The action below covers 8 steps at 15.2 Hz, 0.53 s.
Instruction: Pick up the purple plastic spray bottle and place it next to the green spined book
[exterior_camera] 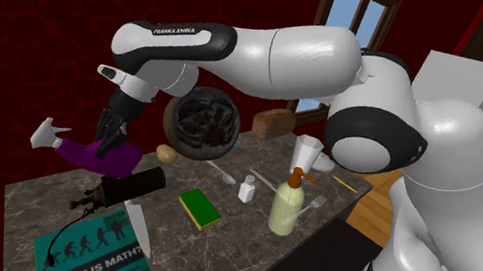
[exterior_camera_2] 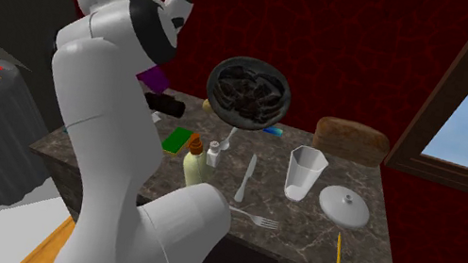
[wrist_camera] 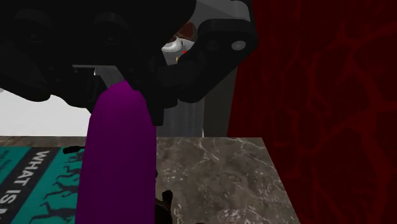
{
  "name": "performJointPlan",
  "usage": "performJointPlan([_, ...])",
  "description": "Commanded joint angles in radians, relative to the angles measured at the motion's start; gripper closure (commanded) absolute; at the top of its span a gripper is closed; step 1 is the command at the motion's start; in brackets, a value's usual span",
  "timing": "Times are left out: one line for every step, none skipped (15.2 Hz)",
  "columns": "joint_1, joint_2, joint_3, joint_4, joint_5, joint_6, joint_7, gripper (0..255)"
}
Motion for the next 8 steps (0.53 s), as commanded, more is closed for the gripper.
performJointPlan([-0.002, 0.046, 0.013, 0.078, 0.002, -0.007, 0.050, 255])
performJointPlan([-0.007, 0.075, 0.019, 0.127, 0.004, -0.013, 0.077, 255])
performJointPlan([-0.013, 0.106, 0.026, 0.180, 0.005, -0.019, 0.106, 255])
performJointPlan([-0.021, 0.139, 0.033, 0.239, 0.005, -0.028, 0.136, 255])
performJointPlan([-0.032, 0.175, 0.039, 0.303, 0.005, -0.038, 0.169, 255])
performJointPlan([-0.045, 0.216, 0.046, 0.377, 0.004, -0.050, 0.205, 255])
performJointPlan([-0.063, 0.262, 0.053, 0.463, 0.003, -0.065, 0.245, 255])
performJointPlan([-0.090, 0.320, 0.061, 0.573, 0.000, -0.087, 0.294, 255])
